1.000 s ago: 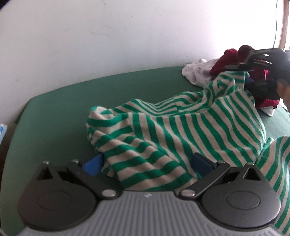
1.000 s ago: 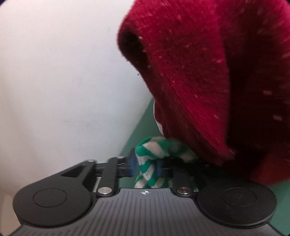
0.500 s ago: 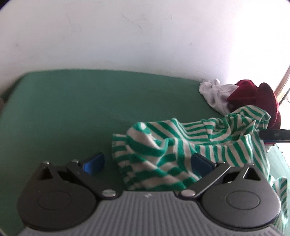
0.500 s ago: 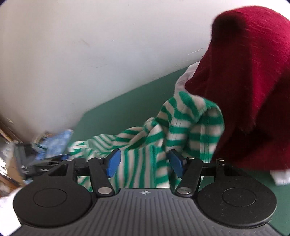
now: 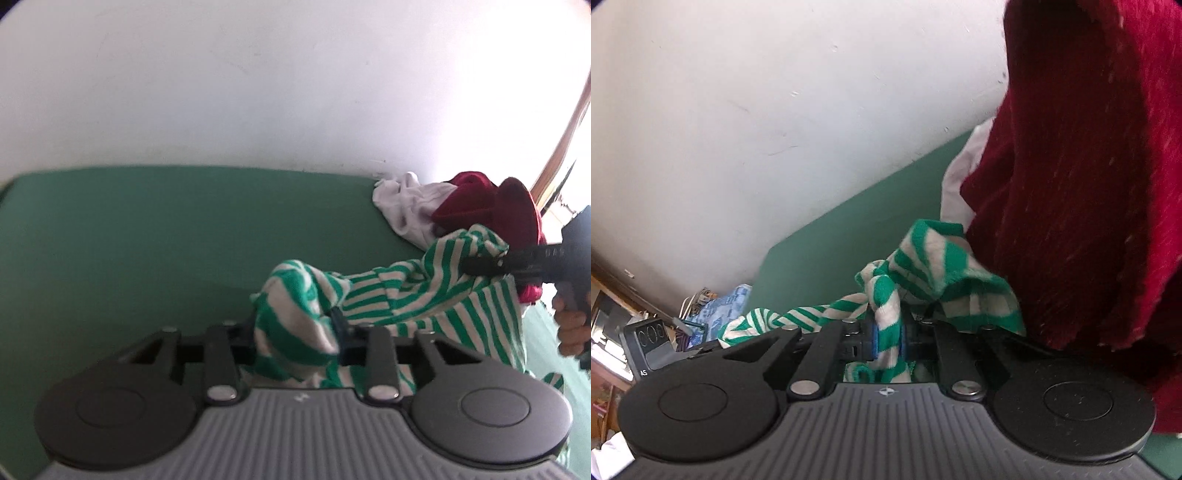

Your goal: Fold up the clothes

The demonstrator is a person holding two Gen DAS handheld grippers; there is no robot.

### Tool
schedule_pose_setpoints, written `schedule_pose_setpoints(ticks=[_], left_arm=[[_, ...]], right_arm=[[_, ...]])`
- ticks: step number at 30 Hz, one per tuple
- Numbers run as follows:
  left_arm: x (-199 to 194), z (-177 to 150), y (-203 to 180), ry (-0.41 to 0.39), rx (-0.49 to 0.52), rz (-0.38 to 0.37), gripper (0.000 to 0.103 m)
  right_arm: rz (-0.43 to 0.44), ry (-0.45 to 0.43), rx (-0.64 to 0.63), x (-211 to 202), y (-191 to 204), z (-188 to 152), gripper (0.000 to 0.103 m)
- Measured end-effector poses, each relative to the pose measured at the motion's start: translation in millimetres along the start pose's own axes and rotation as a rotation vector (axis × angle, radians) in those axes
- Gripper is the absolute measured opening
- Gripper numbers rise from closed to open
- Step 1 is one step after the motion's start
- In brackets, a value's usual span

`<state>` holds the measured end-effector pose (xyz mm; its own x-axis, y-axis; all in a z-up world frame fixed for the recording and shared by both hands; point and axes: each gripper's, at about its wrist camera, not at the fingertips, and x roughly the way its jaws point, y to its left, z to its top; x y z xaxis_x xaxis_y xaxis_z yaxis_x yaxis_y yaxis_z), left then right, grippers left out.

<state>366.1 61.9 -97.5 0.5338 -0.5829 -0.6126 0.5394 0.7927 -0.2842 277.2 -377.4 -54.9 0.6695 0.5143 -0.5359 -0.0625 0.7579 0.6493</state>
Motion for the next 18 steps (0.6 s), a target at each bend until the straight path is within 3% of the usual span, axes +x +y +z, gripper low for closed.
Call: schedule_pose_setpoints(ticks=[4, 12, 18], left_arm=[[-23.4, 8.0, -8.1, -0.05, -0.021, -0.011, 0.026], [-94.8, 12.5, -22.7, -0.136, -0.072, -0.073, 0.021], [-140.7, -12.7, -30.2, -0.161, -0.115, -0.092, 0.02]], right_arm=[[0.035, -0.009, 0.009, -9.2, 0.5, 0.0, 0.01], [0.244, -0.063, 0.043, -61.7, 0.9, -9.6, 0.009], [0.354, -0.051, -0.015, -109.1, 22.3, -24.4, 0.009]])
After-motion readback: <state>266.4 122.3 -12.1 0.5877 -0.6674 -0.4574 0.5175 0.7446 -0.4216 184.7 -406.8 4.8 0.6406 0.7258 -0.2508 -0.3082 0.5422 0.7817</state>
